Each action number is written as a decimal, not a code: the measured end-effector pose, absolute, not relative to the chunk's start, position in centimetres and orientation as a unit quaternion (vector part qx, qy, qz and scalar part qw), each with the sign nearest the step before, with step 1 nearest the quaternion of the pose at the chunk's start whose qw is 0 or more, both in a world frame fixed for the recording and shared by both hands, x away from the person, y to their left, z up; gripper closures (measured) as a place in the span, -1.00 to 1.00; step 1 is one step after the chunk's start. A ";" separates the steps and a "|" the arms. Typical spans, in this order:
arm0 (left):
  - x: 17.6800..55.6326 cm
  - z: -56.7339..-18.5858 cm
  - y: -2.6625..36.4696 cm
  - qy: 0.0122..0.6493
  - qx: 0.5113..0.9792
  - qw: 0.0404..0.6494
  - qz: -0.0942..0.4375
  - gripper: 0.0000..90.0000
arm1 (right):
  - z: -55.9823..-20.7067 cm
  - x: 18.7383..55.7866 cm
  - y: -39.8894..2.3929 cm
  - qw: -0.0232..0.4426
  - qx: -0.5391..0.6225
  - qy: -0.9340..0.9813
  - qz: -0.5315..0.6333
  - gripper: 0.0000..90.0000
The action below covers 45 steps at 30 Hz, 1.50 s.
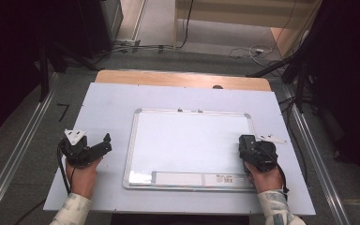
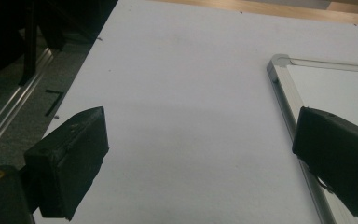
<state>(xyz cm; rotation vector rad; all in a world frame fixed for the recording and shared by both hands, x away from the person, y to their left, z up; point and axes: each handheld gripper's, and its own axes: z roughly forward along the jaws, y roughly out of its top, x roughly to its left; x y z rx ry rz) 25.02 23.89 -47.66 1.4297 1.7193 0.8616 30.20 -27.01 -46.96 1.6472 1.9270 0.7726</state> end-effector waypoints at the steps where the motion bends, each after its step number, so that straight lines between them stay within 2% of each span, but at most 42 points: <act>1: 25.0 -47.7 23.9 0.668 0.556 0.364 0.335 -0.92 | -47.0 30.2 -27.1 0.244 0.606 0.704 0.280 -0.20; 23: 25.0 -47.7 23.9 0.667 0.556 0.364 0.336 -0.92 | -48.5 31.2 -27.1 0.242 0.611 0.711 0.249 -0.20; 30: 25.0 -47.7 23.9 0.668 0.556 0.363 0.336 -0.92 | -48.5 31.2 -27.3 0.232 0.614 0.711 0.252 -0.45; 37: 24.9 -47.7 23.9 0.669 0.555 0.363 0.337 -0.92 | -47.9 30.8 -27.3 0.235 0.608 0.707 0.274 -0.54; 45: 24.8 -47.7 23.9 0.669 0.555 0.361 0.338 -0.92 | -46.5 30.3 -27.4 0.248 0.584 0.708 0.311 -0.54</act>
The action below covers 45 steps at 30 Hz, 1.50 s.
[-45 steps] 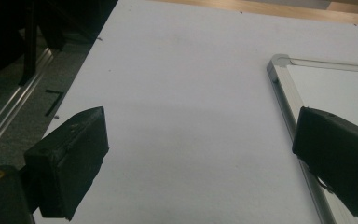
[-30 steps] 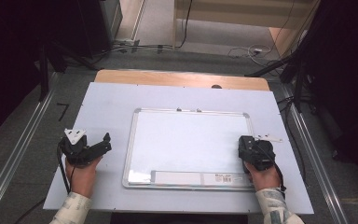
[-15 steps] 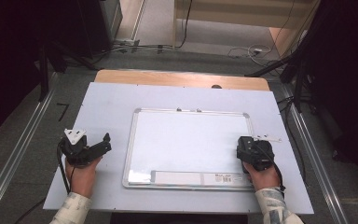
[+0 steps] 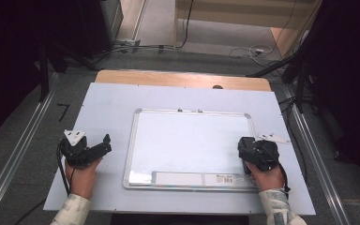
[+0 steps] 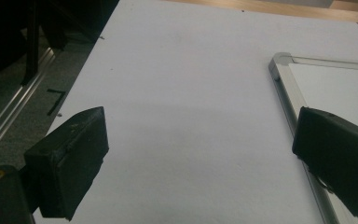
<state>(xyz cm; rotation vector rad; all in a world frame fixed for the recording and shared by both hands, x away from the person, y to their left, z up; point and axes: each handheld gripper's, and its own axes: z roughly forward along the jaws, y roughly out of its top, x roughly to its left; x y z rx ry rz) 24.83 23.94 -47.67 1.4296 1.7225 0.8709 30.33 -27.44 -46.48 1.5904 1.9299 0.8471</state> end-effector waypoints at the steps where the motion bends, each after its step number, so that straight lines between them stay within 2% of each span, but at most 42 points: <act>1: 24.8 -47.7 23.9 0.669 0.555 0.361 0.338 -0.92 | -46.3 30.3 -27.5 0.248 0.581 0.709 0.315 -0.54; 11: 24.9 -47.8 23.9 0.669 0.556 0.357 0.339 -0.92 | -45.5 30.2 -29.7 0.246 0.552 0.713 0.356 -0.57; 45: 24.9 -47.8 24.1 0.676 0.552 0.350 0.341 -0.92 | -45.9 30.7 -35.5 0.273 0.568 0.687 0.362 -0.59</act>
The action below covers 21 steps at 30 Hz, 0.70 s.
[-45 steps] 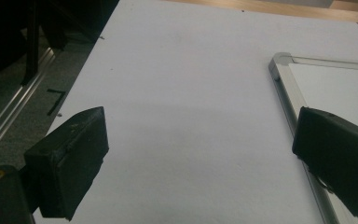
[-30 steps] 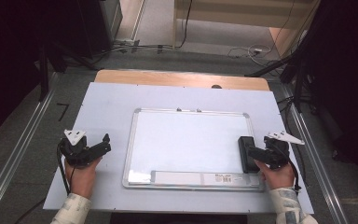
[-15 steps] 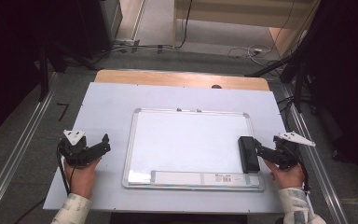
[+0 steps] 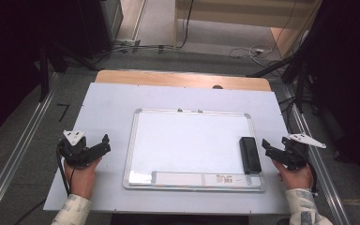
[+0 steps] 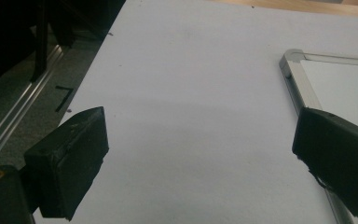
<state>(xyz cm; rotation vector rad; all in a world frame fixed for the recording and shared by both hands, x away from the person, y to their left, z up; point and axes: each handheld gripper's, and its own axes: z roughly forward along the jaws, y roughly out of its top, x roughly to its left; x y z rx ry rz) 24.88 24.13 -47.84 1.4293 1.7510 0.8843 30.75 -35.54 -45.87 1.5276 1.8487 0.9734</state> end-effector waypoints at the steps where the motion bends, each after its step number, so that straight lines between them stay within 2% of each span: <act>1: 24.9 -47.8 24.1 0.676 0.551 0.350 0.341 -0.92 | -45.9 30.7 -35.6 0.274 0.568 0.686 0.362 -0.59; 21: 24.9 -47.8 24.7 0.684 0.542 0.350 0.341 -0.92 | -46.1 30.9 -36.9 0.283 0.582 0.677 0.350 -0.59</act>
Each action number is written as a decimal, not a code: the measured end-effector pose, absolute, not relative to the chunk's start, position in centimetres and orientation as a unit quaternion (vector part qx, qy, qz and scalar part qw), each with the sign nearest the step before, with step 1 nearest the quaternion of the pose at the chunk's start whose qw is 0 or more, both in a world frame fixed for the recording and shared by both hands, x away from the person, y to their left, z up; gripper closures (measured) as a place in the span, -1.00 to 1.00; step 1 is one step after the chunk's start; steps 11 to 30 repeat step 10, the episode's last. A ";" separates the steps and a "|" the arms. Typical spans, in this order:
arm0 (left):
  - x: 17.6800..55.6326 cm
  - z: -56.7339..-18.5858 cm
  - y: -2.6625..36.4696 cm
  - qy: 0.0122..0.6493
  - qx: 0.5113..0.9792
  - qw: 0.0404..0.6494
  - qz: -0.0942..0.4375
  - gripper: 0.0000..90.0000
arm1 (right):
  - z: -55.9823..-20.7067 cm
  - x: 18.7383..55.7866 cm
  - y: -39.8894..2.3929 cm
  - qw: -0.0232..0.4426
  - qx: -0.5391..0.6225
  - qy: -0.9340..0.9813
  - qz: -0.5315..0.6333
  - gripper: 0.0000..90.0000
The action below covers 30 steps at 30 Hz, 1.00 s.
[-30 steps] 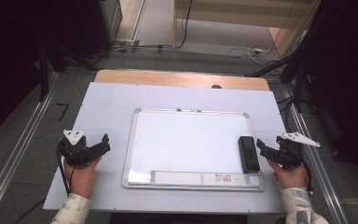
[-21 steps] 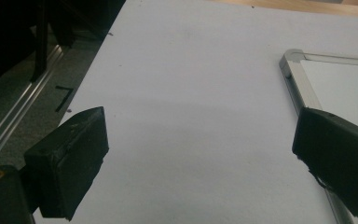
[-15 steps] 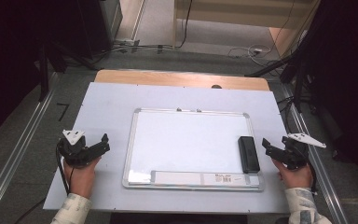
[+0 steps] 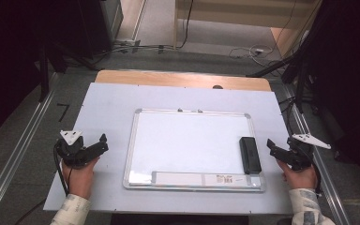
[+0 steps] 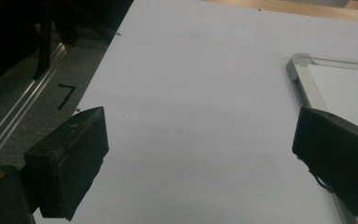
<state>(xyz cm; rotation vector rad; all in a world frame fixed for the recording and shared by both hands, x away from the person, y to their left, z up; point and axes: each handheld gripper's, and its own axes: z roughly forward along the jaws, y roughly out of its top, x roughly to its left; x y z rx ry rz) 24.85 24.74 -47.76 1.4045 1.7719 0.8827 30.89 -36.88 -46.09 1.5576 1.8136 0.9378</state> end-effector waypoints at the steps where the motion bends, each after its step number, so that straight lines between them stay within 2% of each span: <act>1: 24.9 -47.8 24.8 0.684 0.542 0.350 0.341 -0.92 | -46.1 30.9 -36.9 0.284 0.583 0.676 0.349 -0.59; 30: 24.8 -47.7 24.9 0.686 0.540 0.351 0.339 -0.92 | -45.9 30.8 -37.0 0.285 0.583 0.673 0.354 -0.60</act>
